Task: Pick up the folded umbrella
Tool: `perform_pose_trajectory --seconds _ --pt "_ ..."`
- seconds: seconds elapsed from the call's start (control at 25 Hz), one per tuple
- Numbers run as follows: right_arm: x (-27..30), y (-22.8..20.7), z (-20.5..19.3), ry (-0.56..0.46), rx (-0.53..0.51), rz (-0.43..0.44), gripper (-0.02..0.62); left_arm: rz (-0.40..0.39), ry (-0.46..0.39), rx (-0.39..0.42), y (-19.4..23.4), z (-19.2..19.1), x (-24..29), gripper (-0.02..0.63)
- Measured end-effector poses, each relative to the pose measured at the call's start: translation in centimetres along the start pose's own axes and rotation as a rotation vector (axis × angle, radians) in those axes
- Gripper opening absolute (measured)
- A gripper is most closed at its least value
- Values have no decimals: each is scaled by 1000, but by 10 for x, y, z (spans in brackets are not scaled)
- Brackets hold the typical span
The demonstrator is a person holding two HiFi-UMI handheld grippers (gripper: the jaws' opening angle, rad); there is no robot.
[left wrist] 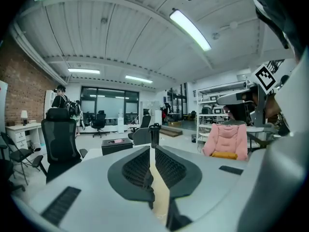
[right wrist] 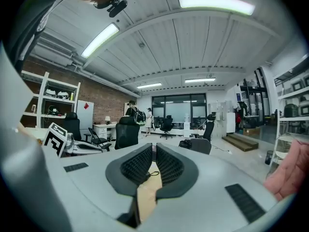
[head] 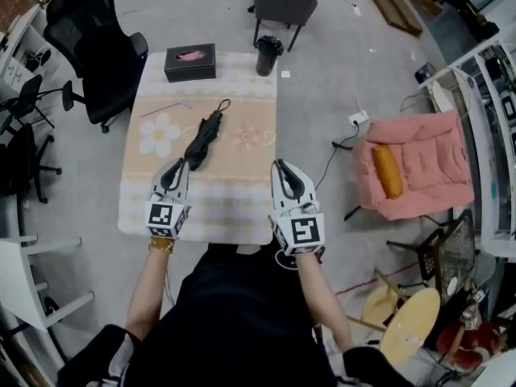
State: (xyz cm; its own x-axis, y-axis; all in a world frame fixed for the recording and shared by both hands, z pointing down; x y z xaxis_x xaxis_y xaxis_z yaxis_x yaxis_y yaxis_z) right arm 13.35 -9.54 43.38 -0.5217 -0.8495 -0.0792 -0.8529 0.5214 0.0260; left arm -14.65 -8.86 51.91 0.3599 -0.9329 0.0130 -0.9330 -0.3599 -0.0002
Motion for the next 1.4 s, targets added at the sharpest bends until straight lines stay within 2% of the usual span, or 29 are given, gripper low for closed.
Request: perform_pose_trajectory --seconds 0.24,0.48,0.88,1.4 --pt "8 -12 -12 35 -21 -22 17 12 40 19 28 -32 27 25" --pt "11 -35 -19 77 -35 -45 17 22 126 -2 39 -71 53 105" --pt "12 -53 -20 113 -52 -84 17 -21 304 -25 46 -140 81 230" --pt "19 -50 -31 145 -51 -81 17 -42 402 -68 52 -177 96 269"
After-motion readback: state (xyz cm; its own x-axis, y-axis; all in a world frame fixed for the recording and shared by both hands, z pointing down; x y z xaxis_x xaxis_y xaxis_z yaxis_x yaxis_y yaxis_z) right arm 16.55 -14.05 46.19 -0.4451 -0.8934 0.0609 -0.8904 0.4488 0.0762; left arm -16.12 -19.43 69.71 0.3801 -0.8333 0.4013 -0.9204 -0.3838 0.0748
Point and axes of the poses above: the fingertips, and each gripper's own axes: x forward along the fingers, y to its left, z out of its top, the point moved 7 cm from there along -x, backward along the fingers, and after that the axes turned 11 degrees about -y, right-handed, at the moved point
